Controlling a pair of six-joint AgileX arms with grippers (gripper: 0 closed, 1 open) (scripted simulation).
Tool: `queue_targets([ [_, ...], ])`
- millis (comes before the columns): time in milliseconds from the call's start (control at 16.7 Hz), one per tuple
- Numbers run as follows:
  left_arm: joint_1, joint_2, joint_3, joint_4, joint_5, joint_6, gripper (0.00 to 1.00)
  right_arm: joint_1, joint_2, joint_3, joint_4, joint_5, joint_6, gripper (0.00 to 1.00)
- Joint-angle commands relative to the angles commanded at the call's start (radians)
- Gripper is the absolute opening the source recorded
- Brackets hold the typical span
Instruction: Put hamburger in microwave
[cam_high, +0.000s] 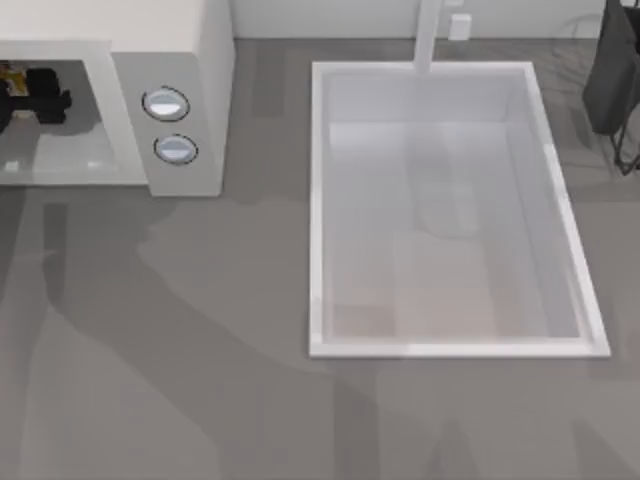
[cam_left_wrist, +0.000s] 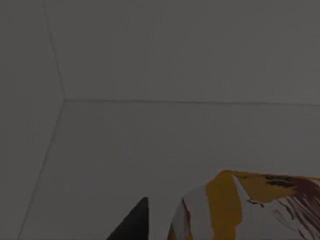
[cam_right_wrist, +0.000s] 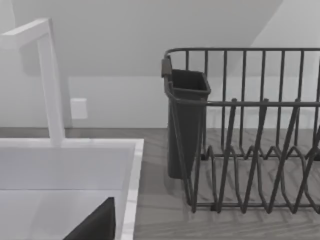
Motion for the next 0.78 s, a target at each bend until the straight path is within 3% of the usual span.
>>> queue_targets([
  [480, 0.0, 0.0, 0.0, 0.0, 0.0, 0.0, 1.0, 0.0, 0.0, 0.0, 0.0, 0.0, 0.0, 1.0],
  [540, 0.03, -0.156, -0.245, 0.088, 0.001, 0.0, 1.0, 0.0, 0.0, 0.0, 0.0, 0.0, 0.0, 1.0],
  [780, 0.04, -0.196, -0.313, 0.128, 0.017, 0.007, 1.0, 0.0, 0.0, 0.0, 0.0, 0.0, 0.0, 1.0],
])
